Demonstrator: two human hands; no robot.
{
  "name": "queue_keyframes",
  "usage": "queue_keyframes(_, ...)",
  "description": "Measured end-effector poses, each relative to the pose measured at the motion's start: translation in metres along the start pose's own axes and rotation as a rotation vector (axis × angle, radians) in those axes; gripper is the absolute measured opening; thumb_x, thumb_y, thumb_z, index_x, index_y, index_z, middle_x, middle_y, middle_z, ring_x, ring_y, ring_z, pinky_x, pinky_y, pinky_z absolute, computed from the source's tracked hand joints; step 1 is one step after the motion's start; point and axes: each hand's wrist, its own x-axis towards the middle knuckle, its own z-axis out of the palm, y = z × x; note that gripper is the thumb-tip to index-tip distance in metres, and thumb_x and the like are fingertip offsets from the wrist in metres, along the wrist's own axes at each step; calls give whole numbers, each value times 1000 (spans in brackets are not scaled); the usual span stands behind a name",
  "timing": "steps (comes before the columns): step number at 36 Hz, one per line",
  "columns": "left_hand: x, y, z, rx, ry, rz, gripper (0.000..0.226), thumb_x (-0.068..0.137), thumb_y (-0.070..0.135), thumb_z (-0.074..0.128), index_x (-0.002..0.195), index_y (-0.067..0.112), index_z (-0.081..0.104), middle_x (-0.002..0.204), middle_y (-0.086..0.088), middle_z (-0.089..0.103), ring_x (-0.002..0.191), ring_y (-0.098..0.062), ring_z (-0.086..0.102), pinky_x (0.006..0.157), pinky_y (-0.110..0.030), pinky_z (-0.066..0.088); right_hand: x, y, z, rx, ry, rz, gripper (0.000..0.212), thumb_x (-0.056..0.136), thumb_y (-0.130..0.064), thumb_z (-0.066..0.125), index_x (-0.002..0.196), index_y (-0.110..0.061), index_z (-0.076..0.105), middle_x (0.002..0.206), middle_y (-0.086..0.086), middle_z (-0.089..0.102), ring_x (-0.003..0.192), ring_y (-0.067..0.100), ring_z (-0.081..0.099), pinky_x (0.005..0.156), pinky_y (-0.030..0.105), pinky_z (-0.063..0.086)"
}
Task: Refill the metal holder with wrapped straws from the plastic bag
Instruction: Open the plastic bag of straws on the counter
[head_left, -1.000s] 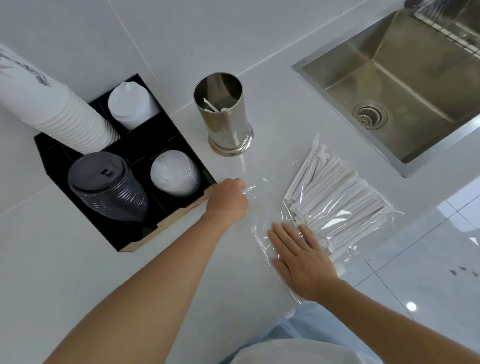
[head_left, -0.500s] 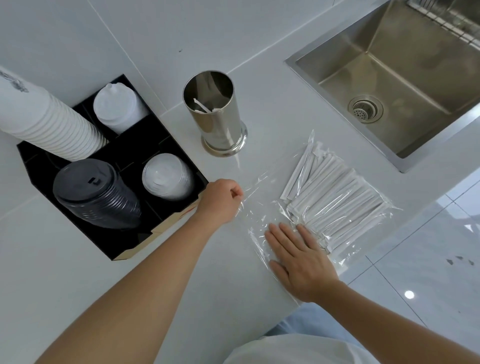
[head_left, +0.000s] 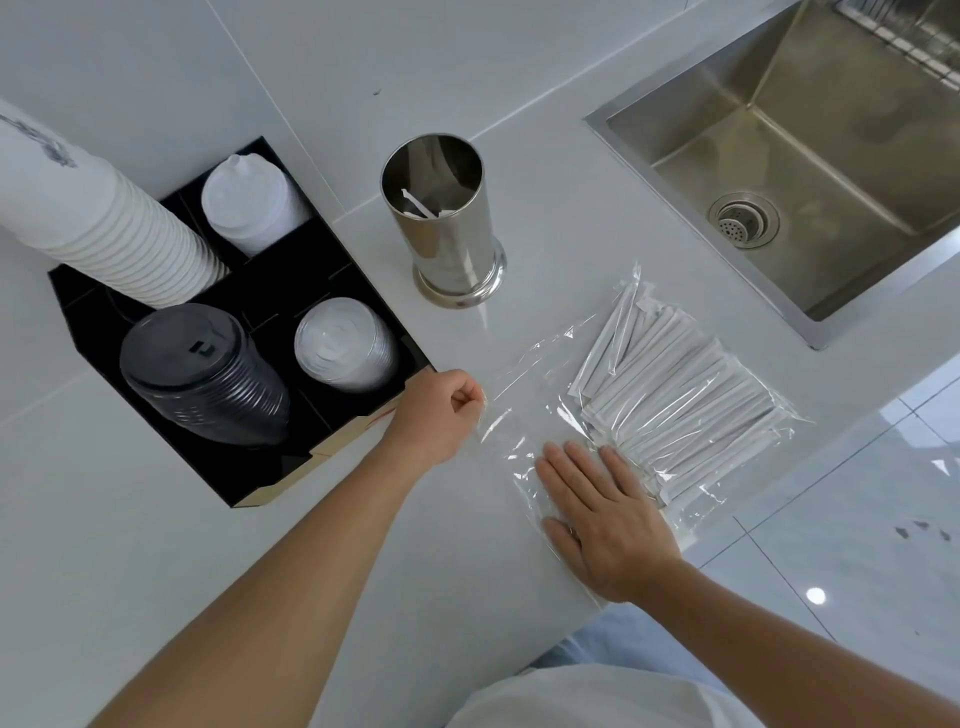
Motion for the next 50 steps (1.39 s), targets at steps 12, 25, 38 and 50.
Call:
queue_keyframes(12,4,2,3,82,11,-5,7,84,18,62,82,13,67,80,0,72,79,-17,66,71,-29,54,26,-5,-9,-94,-62,-69,59,95,-43,36,138,-6,51,149,12,45,138,30,40,111,54,20)
queue_keyframes(25,-7,-7,3,19,-14,65,9,88,13,59,81,10,64,81,-3,70,78,-19,65,61,-10,41,30,2,-5,-65,-111,-69,65,97,-49,28,149,-10,35,156,7,32,145,24,26,116,48,13)
queue_keyframes(38,-15,-15,8,-181,21,6,25,88,11,60,71,28,56,90,6,71,89,-10,69,81,-23,51,-13,13,2,-41,-36,-81,58,99,-45,33,147,-13,40,155,3,35,144,21,30,116,48,18)
queue_keyframes(50,-11,25,-6,326,-226,55,57,86,29,63,138,38,41,110,2,59,100,-19,58,74,-27,47,-12,13,6,-45,-22,-93,58,97,-43,38,145,-12,43,154,4,37,142,22,34,114,49,21)
